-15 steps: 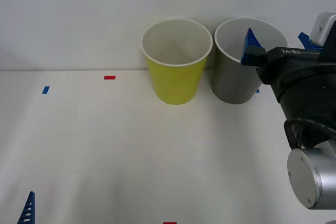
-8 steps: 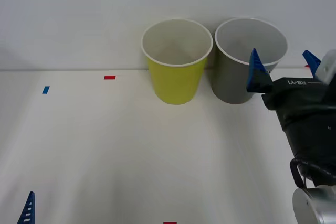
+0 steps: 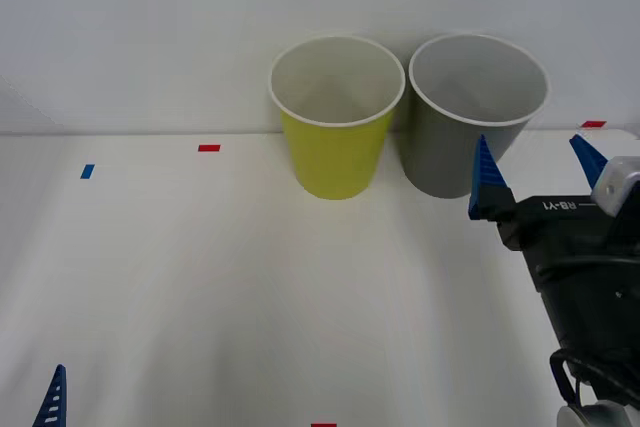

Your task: Put cans in the gray bin and PET bottles in the light green bin.

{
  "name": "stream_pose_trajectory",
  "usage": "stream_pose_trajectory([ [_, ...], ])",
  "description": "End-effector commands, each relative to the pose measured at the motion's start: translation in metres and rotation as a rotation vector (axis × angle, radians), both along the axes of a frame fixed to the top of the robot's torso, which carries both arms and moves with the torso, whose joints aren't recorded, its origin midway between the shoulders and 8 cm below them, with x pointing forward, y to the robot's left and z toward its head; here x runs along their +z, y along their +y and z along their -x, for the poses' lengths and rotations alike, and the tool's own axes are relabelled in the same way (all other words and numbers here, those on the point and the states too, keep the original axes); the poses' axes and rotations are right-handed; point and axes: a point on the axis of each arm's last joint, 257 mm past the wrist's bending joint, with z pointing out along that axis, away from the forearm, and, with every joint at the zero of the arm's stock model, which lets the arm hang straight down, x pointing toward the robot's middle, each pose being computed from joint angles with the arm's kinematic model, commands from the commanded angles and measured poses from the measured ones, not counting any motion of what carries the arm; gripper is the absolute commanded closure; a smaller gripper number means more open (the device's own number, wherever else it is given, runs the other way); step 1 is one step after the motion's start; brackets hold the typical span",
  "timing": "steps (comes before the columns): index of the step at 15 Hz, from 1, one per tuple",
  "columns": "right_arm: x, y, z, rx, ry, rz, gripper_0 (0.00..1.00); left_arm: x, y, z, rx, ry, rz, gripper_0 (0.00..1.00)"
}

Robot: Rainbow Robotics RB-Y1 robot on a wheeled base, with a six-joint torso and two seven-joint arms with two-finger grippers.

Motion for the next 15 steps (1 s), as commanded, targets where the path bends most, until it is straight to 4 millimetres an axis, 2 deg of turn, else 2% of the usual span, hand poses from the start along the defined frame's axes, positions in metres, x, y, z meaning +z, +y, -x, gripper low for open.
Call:
stream_pose_trajectory([
  [1,-0.005,0.000,0.007,-0.002,-0.011,-0.020,0.00,0.000,0.000,0.000,0.000,0.000,0.000,0.18],
  [5,-0.042,-0.005,0.019,0.005,-0.069,0.029,0.00,0.000,0.000,0.000,0.000,0.000,0.000,0.18],
  [9,-0.077,-0.029,0.057,-0.047,-0.032,0.191,0.00,0.000,0.000,0.000,0.000,0.000,0.000,0.18],
  [15,-0.129,-0.037,0.104,-0.065,0.070,0.162,0.00,0.000,0.000,0.000,0.000,0.000,0.000,0.18],
])
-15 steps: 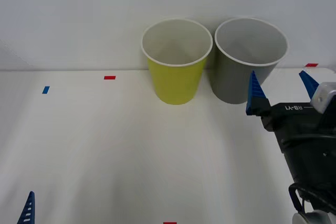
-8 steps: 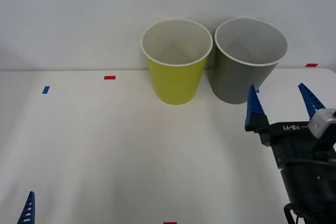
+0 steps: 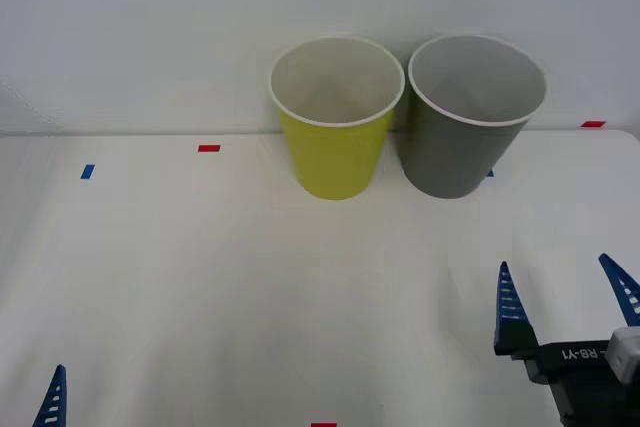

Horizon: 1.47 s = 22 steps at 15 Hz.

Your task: Put cans in the gray bin and PET bottles in the light green bin.

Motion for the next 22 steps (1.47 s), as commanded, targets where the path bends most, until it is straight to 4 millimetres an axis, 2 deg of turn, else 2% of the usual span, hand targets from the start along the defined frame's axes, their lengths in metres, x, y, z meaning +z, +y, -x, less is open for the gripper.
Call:
stream_pose_trajectory([
  [1,-0.032,-0.002,0.020,0.001,0.027,-0.031,0.00,0.000,0.000,0.000,0.000,0.000,0.000,0.17],
  [4,-0.056,-0.002,0.037,0.013,0.060,-0.116,0.00,0.000,0.000,0.000,0.000,0.000,0.000,0.18],
  [9,-0.066,0.015,0.052,0.047,0.095,-0.176,0.00,0.000,0.000,0.000,0.000,0.000,0.000,0.18],
  [14,-0.069,0.019,0.055,0.074,0.111,-0.191,0.00,0.000,0.000,0.000,0.000,0.000,0.000,0.18],
  [22,-0.068,0.014,0.054,0.060,0.107,-0.196,0.00,0.000,0.000,0.000,0.000,0.000,0.000,0.18],
])
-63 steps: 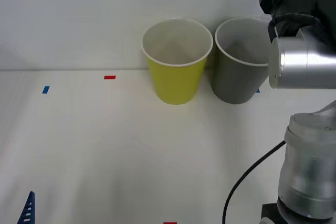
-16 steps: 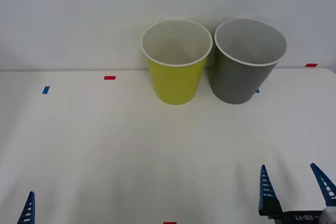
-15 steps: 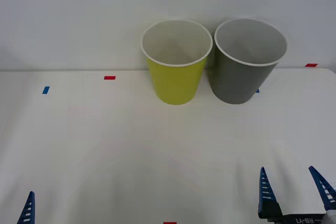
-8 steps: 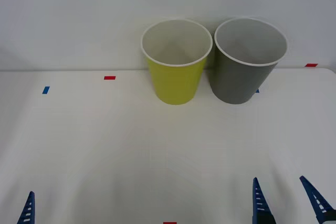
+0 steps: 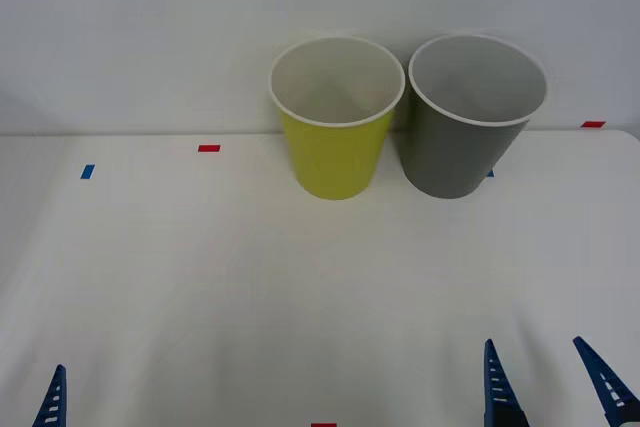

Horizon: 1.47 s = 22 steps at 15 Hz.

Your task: Put cans in the gray bin and PET bottles in the light green bin.

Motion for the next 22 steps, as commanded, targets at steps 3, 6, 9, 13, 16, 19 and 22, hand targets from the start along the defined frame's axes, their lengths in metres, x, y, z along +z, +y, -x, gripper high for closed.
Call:
stream_pose_trajectory([
  [3,0.0000,-0.0003,0.0000,-0.001,0.000,0.000,0.00,0.0000,0.0000,0.0000,0.000,0.000,0.000,0.18],
  [6,0.0000,-0.0003,0.0000,-0.001,0.000,0.000,0.00,0.0000,0.0000,0.0000,0.000,0.000,0.000,0.18],
  [9,0.0000,-0.0003,0.0000,-0.001,0.000,0.000,0.00,0.0000,0.0000,0.0000,0.000,0.000,0.000,0.18],
  [13,0.0000,-0.0003,0.0000,-0.001,0.000,0.000,0.00,0.0000,0.0000,0.0000,0.000,0.000,0.000,0.18],
  [16,0.0000,-0.0003,0.0000,-0.001,0.000,0.000,0.00,0.0000,0.0000,0.0000,0.000,0.000,0.000,0.18],
  [19,0.0000,-0.0003,0.0000,-0.001,0.000,0.000,0.00,0.0000,0.0000,0.0000,0.000,0.000,0.000,0.17],
  [22,0.0000,-0.0003,0.0000,-0.001,0.000,0.000,0.00,0.0000,0.0000,0.0000,0.000,0.000,0.000,0.18],
])
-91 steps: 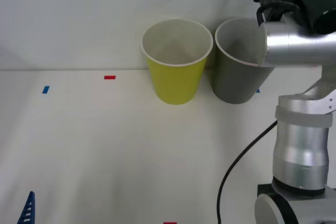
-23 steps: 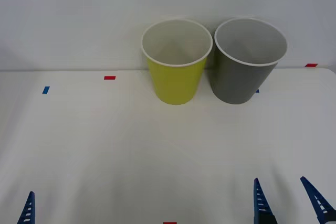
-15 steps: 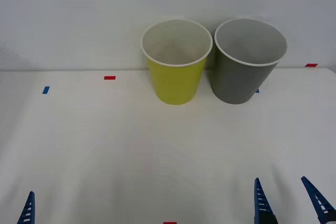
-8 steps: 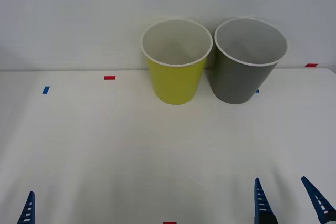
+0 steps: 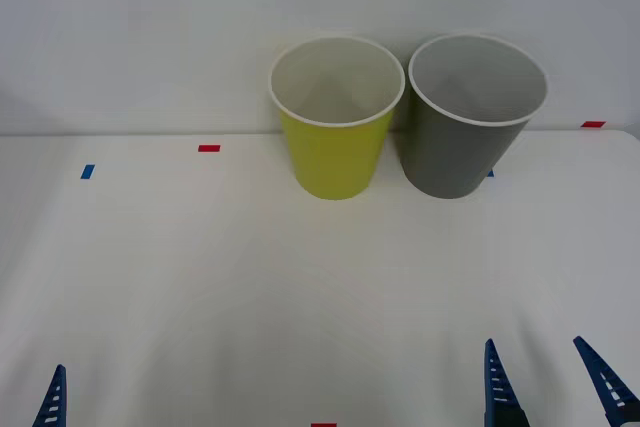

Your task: Put cans in the gray bin and PET bottles in the light green bin.

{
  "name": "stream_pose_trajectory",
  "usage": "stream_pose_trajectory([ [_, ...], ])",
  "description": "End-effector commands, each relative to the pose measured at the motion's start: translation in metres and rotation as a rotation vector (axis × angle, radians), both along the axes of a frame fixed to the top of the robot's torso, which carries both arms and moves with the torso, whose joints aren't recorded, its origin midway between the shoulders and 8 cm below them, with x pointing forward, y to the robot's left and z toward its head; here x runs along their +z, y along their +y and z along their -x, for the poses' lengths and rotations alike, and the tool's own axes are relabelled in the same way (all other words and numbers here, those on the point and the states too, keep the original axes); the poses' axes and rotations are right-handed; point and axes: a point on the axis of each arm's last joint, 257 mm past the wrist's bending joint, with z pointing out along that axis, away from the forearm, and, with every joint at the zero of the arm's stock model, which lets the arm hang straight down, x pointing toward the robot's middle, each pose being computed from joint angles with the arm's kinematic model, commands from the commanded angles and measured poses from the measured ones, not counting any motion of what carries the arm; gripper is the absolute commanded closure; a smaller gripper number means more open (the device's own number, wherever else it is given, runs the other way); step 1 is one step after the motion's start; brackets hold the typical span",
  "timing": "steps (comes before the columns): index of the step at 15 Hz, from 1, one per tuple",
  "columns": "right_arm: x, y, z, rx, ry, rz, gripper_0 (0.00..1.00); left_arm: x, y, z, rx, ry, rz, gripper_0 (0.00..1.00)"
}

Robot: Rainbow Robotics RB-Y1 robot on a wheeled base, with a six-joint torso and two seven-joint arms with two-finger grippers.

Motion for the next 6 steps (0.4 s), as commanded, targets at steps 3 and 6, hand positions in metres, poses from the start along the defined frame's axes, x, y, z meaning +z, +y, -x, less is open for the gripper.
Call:
stream_pose_trajectory([
  [3,0.0000,0.0000,0.0000,0.000,0.000,0.000,0.00,0.0000,0.0000,0.0000,0.000,0.000,0.000,0.18],
  [6,0.0000,0.0000,0.0000,0.000,0.000,0.000,0.00,0.0000,0.0000,0.0000,0.000,0.000,0.000,0.18],
])
